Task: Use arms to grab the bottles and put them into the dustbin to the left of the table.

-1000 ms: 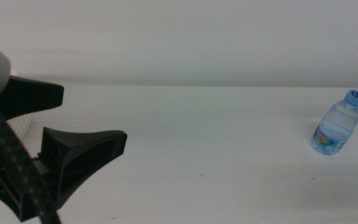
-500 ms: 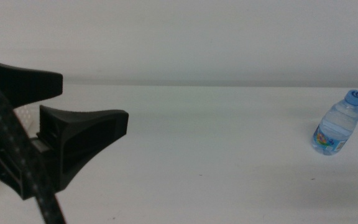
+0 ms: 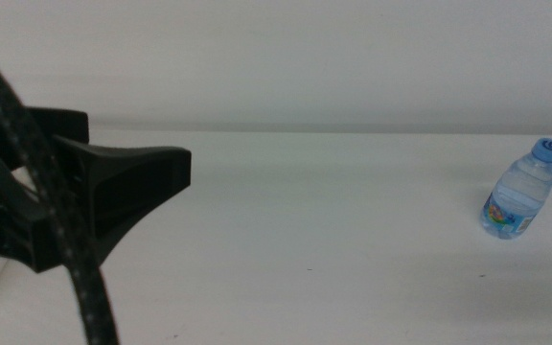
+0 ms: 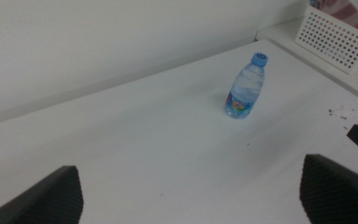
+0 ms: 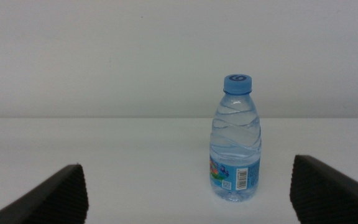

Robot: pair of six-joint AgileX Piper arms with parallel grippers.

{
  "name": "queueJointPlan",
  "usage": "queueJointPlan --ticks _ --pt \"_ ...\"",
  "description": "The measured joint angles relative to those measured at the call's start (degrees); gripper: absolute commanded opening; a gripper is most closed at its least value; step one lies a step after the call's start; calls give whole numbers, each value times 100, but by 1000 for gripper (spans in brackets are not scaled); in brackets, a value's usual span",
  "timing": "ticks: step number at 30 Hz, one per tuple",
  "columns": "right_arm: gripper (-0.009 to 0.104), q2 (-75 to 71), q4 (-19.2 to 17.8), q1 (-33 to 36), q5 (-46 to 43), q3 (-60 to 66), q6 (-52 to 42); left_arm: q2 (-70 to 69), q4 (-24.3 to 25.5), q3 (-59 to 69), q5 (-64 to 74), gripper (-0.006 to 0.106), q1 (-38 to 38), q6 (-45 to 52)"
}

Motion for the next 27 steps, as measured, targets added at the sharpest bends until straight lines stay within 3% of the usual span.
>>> queueJointPlan --ticks 27 --pt "86 0 -108 0 -10 0 -10 0 227 0 -107 94 0 -130"
